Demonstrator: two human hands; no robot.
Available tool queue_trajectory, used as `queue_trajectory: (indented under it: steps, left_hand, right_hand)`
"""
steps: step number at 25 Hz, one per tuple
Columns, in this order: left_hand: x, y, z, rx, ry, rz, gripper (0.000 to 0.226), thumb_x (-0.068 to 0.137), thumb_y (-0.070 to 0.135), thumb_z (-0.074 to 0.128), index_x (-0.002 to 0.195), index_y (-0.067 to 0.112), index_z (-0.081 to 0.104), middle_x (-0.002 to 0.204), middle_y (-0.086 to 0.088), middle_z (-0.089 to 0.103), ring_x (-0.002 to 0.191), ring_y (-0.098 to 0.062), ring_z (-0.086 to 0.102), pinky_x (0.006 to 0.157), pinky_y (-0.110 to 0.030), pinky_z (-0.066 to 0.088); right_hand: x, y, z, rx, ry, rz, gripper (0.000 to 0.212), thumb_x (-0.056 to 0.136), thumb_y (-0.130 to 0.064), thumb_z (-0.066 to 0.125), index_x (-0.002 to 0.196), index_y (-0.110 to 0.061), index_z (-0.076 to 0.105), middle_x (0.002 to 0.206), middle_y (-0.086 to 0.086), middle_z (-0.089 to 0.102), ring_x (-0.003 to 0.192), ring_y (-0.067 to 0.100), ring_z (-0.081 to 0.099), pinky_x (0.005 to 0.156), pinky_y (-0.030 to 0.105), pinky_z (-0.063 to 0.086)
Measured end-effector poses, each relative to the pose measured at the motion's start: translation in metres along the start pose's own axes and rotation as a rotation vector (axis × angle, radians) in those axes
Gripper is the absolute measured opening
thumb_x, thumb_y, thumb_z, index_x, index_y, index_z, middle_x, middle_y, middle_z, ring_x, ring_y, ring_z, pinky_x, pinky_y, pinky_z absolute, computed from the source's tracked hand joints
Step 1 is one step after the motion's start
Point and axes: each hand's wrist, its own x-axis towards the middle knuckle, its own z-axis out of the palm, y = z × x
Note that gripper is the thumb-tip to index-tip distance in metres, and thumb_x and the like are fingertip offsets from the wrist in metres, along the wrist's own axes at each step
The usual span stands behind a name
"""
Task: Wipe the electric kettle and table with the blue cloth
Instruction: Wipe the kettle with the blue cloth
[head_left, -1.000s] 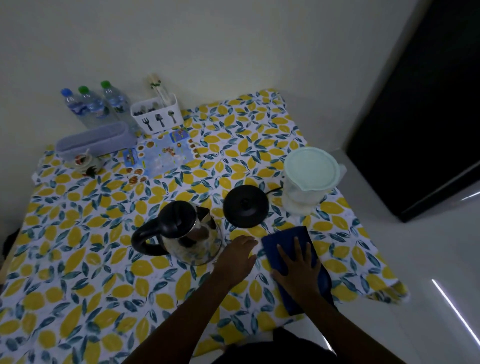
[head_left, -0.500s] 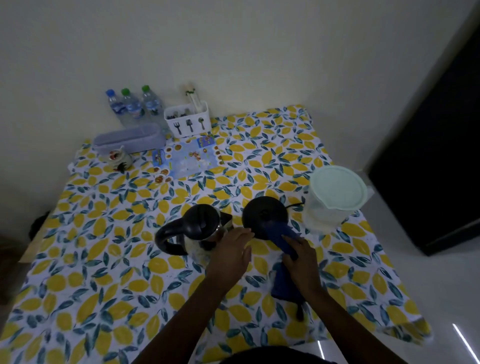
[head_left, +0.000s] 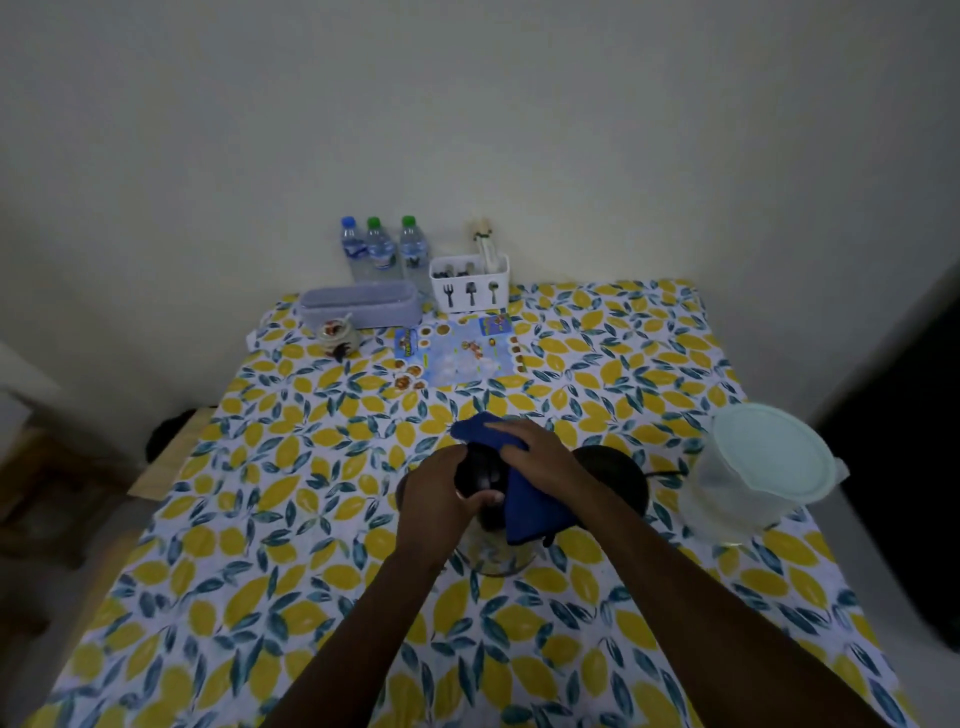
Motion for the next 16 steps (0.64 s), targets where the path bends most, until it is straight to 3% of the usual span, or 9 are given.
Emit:
queue_trajectory:
  steps: [2,4,7,10,12,16]
  left_hand:
    - [0.003,-0.003,-0.002,-0.032,-0.032,-0.009,0.078,0.073,0.05,0.077,0.136,0.016,0.048,0.137,-0.005,0.057,0.122,-0.023,0.054,0.106,-0.039,0.044]
    - [0.004,-0.007,-0.001,-0.054,-0.019,-0.009,0.079,0.07,0.05,0.079,0.135,0.015,0.05,0.134,-0.005,0.059,0.119,-0.024,0.056,0.103,-0.041,0.047]
    - [0.003,-0.01,-0.001,-0.135,0.012,0.028,0.064,0.069,0.05,0.08,0.12,0.018,0.059,0.112,-0.005,0.067,0.102,-0.023,0.062,0.088,-0.038,0.052]
    - [0.0,-0.011,0.0,-0.169,0.095,0.084,0.052,0.066,0.054,0.079,0.107,0.024,0.065,0.097,0.003,0.07,0.088,-0.013,0.062,0.077,-0.027,0.051]
    - [-0.001,-0.017,-0.002,-0.254,0.063,0.133,0.049,0.069,0.052,0.079,0.108,0.025,0.066,0.1,0.007,0.071,0.09,-0.008,0.064,0.08,-0.023,0.052]
    - [0.008,-0.047,-0.02,-0.383,-0.106,0.075,0.045,0.079,0.026,0.077,0.122,0.026,0.062,0.123,0.011,0.063,0.114,-0.014,0.06,0.097,-0.025,0.048]
  right_hand:
    - [0.015,-0.009,-0.002,-0.055,-0.078,0.078,0.037,0.098,-0.024,0.042,0.134,-0.022,0.05,0.133,0.015,0.052,0.106,0.034,0.056,0.091,0.054,0.046]
    - [0.018,-0.008,-0.001,-0.113,-0.058,0.088,0.037,0.099,-0.023,0.041,0.134,-0.021,0.049,0.132,0.019,0.054,0.109,0.036,0.055,0.094,0.054,0.045]
    - [-0.007,0.001,0.012,-0.173,0.079,-0.075,0.044,0.095,-0.021,0.046,0.138,-0.029,0.047,0.152,0.01,0.037,0.131,0.034,0.04,0.101,0.054,0.039]
    - [-0.034,0.011,0.019,-0.411,0.212,-0.198,0.05,0.088,-0.028,0.046,0.136,-0.039,0.046,0.154,-0.001,0.034,0.126,0.035,0.039,0.093,0.053,0.043]
    - [-0.036,0.013,0.021,-0.422,0.239,-0.193,0.048,0.088,-0.026,0.048,0.134,-0.039,0.049,0.153,-0.003,0.036,0.124,0.033,0.04,0.093,0.052,0.043]
    - [-0.01,-0.004,0.012,-0.212,0.137,-0.036,0.042,0.093,-0.019,0.049,0.132,-0.033,0.054,0.154,0.003,0.035,0.139,0.032,0.031,0.108,0.056,0.032]
